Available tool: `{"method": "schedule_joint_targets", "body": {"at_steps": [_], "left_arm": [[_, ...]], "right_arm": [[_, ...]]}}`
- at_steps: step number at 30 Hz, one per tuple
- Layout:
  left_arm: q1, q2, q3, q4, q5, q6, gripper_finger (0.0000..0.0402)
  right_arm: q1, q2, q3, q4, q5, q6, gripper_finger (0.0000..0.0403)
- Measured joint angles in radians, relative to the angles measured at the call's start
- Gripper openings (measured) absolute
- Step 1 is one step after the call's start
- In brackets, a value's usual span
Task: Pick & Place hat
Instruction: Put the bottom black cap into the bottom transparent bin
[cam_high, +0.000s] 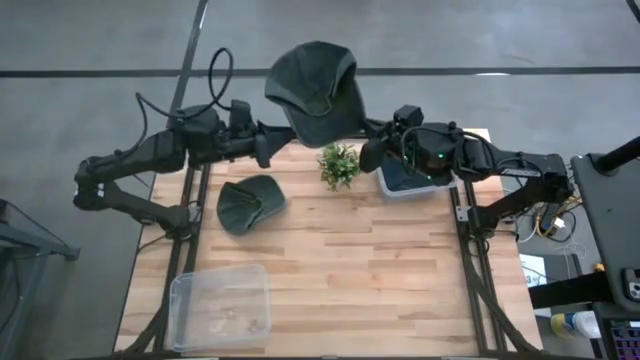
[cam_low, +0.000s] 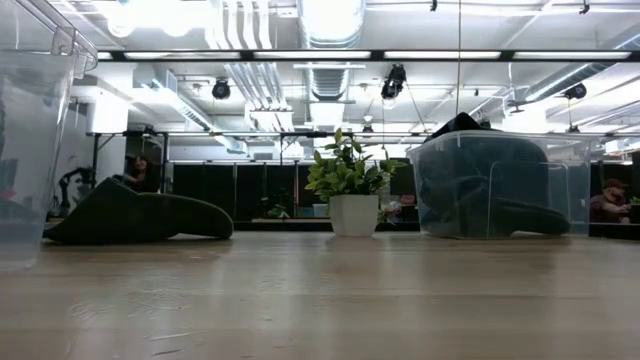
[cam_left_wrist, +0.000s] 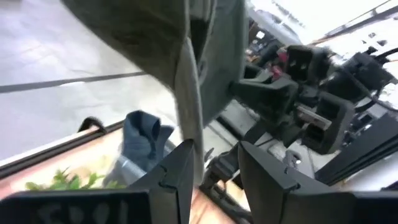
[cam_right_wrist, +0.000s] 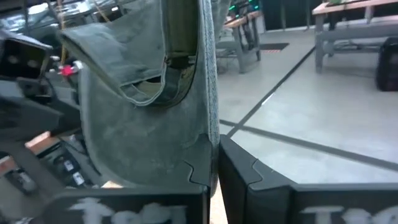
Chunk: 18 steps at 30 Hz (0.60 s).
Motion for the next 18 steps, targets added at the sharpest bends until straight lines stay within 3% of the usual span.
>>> {"method": "schedule_joint_targets", "body": {"at_steps": [7, 18], "left_arm": [[0.000, 0.012, 0.002, 0.020, -0.021, 0.023, 0.0119], [0.000, 0.014, 0.003, 0.030, -0.152, 0.046, 0.0119]], "right_arm": [[0.003, 0.009, 0.017, 0.001, 0.005, -0.003, 0.0008], [0.047, 0.011, 0.017, 0.032, 0.007, -0.014, 0.0008]]}}
